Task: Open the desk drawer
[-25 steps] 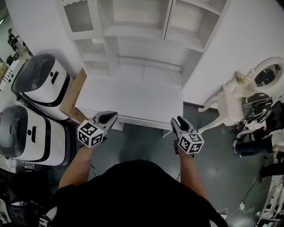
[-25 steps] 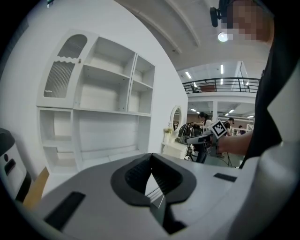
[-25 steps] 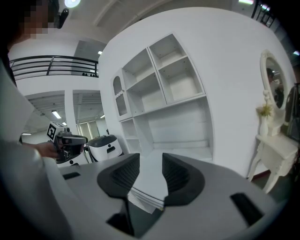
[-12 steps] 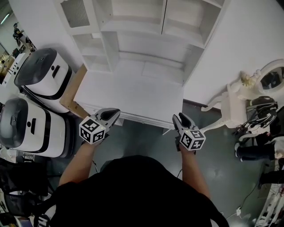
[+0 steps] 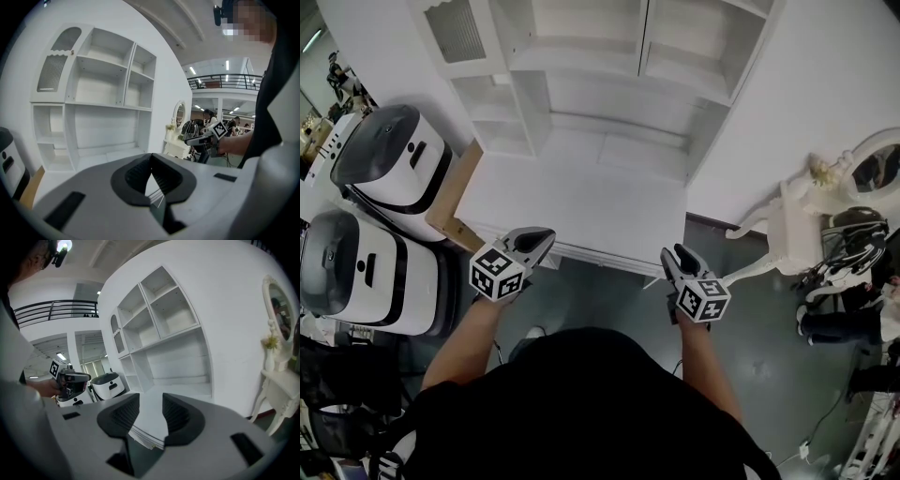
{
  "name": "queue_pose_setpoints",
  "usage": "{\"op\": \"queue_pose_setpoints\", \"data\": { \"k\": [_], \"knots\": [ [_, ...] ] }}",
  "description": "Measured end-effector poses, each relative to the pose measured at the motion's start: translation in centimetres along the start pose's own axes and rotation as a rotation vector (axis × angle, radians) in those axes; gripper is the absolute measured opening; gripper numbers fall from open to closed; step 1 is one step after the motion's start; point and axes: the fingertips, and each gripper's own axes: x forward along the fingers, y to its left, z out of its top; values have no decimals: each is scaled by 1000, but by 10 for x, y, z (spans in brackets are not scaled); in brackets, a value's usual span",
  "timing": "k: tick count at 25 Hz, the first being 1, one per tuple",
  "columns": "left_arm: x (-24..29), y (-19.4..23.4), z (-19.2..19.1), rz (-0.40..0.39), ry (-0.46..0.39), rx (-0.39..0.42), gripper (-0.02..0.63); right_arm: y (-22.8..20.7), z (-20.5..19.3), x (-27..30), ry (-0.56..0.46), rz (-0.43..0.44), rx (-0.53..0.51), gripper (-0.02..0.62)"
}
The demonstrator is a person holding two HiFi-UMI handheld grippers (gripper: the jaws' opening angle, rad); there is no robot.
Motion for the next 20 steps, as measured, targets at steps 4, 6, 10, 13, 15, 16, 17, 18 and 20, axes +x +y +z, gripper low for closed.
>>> {"op": "queue_pose_setpoints", "data": {
  "k": [4, 6, 10, 13, 15, 16, 17, 18, 20],
  "knots": [
    [3, 8, -3, -24, 8, 5, 9, 0, -1, 10, 6, -19, 4, 143],
    [2, 16, -3, -37, 5, 7, 9, 5, -3, 16, 11, -30, 9, 143],
    [-9, 41, -4, -59, 3, 7, 9, 20, -5, 31, 13, -57, 18, 146],
    [-13, 62, -1, -76, -7, 1, 9, 27, -8, 41, 21, -85, 28, 147],
    [-14, 74, 1, -89, -13, 1, 9, 29, -13, 48, 34, -106, 32, 147],
    [-15, 79, 1, -96, -15, 2, 9, 30, -16, 51, 41, -116, 34, 147],
    [-16, 83, 1, -102, -17, 3, 9, 31, -20, 55, 48, -125, 37, 147],
    [-17, 87, 0, -108, -18, 2, 9, 32, -23, 58, 54, -133, 41, 147],
    [-21, 94, -3, -121, -16, -1, 9, 35, -32, 66, 70, -147, 54, 147]
  ]
}}
